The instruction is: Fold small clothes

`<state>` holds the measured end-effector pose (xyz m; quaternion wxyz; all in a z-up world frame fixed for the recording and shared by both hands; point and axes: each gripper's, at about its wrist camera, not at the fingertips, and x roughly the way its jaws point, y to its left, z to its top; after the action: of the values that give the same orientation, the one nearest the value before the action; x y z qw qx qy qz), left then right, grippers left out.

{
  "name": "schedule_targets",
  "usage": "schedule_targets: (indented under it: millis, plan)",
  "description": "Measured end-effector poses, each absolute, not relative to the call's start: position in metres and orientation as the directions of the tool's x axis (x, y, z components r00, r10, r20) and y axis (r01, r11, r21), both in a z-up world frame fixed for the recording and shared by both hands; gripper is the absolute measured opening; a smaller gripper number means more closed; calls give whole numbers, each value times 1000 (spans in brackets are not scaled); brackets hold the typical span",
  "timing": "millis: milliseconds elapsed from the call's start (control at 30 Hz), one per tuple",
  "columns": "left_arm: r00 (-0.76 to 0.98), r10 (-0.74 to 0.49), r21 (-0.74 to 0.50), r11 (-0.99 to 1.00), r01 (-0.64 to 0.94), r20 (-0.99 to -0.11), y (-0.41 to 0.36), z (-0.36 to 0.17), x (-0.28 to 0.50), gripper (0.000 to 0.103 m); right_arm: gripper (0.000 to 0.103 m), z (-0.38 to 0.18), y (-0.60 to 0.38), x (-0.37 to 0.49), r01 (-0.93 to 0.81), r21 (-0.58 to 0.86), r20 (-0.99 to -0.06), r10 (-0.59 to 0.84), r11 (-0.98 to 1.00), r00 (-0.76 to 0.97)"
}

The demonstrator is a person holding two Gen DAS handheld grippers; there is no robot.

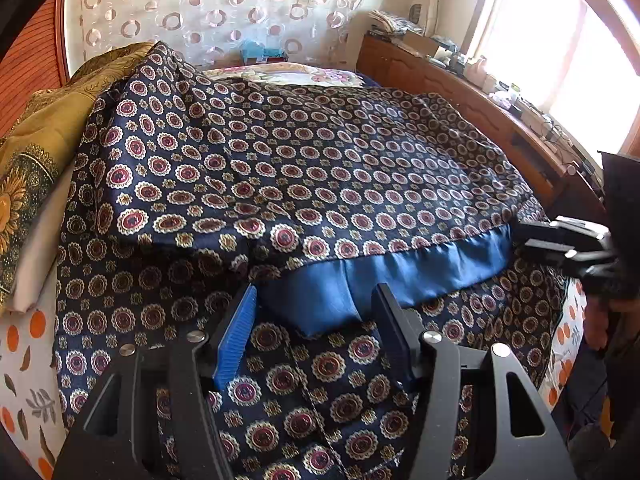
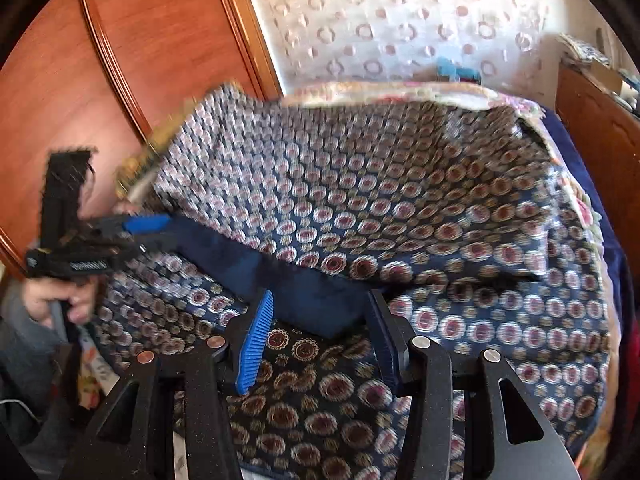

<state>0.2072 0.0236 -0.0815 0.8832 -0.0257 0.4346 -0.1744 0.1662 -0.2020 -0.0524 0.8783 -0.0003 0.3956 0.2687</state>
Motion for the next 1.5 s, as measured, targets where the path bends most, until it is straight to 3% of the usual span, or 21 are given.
schedule_targets:
  millis: [67, 233, 300, 333, 400, 467, 533, 900, 1333, 1400, 1500]
  plan:
    - [564, -326, -196, 940, 280, -759, 24, -82, 209, 61, 48, -65, -197, 174, -431, 178, -741, 408, 885, 533]
    - [573, -318, -192, 943, 271, -755, 24, -82, 209, 60, 48, -69, -207, 185, -393, 223, -719, 423, 892, 551]
    - [578, -311, -187, 946, 265, -754, 24, -82, 209, 47, 44, -71, -205, 187, -392, 213, -709, 418, 895, 568]
    - [577, -305, -183, 948, 262, -757, 22, -82, 209, 33, 40, -72, -203, 186, -390, 200, -708, 408, 899, 576]
    - [577, -303, -171, 947, 273, -759, 18, -82, 208, 20, 11, -73, -200, 184, -398, 189, -704, 406, 898, 582]
    - [574, -309, -168, 943, 286, -758, 15, -84, 208, 9, 3, -72, -196, 185, -424, 196, -701, 429, 884, 570]
    - [576, -308, -165, 944, 287, -757, 14, -82, 205, 6, 2, -67, -193, 179, -437, 212, -686, 451, 874, 571]
    - [637, -373, -169, 918, 358, -675, -3, -36, 127, 5, 2, -28, -217, 117, -454, 172, -617, 455, 874, 642]
    - [596, -370, -201, 922, 332, -712, 3, -58, 67, 5, 2, -40, -232, 36, -488, 166, -658, 465, 857, 593]
    - [590, -378, -226, 921, 318, -714, 10, -58, 72, 6, 8, -41, -235, 37, -488, 188, -660, 478, 852, 580]
    - [624, -367, -221, 928, 300, -690, 24, -51, 74, 34, 15, -31, -243, 37, -482, 198, -632, 487, 854, 603]
